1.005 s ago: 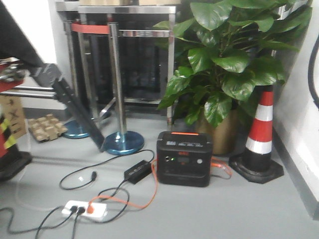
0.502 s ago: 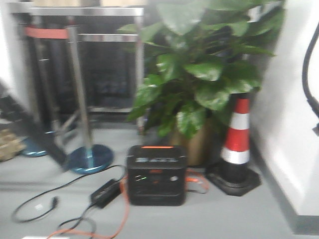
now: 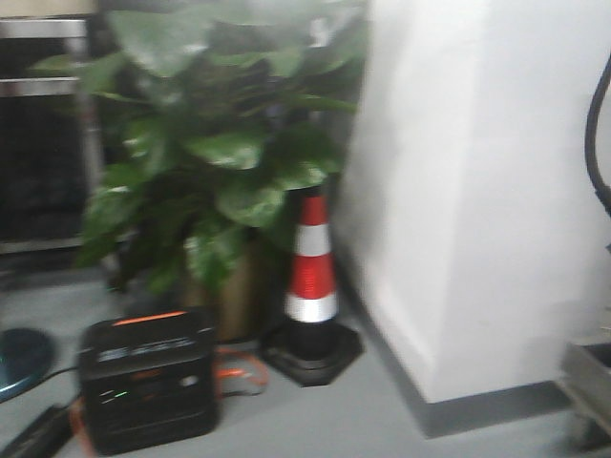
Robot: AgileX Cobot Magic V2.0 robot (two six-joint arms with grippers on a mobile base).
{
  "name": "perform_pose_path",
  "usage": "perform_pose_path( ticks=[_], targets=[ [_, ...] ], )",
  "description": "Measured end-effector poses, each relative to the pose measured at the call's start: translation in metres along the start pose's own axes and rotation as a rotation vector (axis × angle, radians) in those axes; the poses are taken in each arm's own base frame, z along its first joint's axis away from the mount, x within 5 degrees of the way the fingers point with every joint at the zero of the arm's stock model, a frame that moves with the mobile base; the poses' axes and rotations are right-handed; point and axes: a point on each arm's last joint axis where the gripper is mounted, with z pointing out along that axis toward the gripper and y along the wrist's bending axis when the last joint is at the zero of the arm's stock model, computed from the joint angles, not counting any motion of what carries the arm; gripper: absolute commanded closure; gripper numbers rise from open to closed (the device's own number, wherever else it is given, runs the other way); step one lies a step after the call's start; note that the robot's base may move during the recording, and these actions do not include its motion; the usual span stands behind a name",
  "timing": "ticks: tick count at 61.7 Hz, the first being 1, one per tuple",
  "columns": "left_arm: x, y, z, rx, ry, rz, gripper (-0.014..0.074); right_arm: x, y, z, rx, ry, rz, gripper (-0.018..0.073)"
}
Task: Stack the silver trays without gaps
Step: 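Turn the base toward the shelf of blue bins holding the tray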
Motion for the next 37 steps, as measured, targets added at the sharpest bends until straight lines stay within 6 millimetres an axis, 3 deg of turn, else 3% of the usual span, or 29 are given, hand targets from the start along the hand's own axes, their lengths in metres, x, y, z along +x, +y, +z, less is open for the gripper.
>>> perform_pose_path(
  ticks=[37],
  targets=[
    [0.0, 0.0, 0.0, 0.0, 0.0, 0.0, 0.0612, 0.0, 0.0, 0.0, 0.0, 0.0, 0.0, 0.0616]
  ],
)
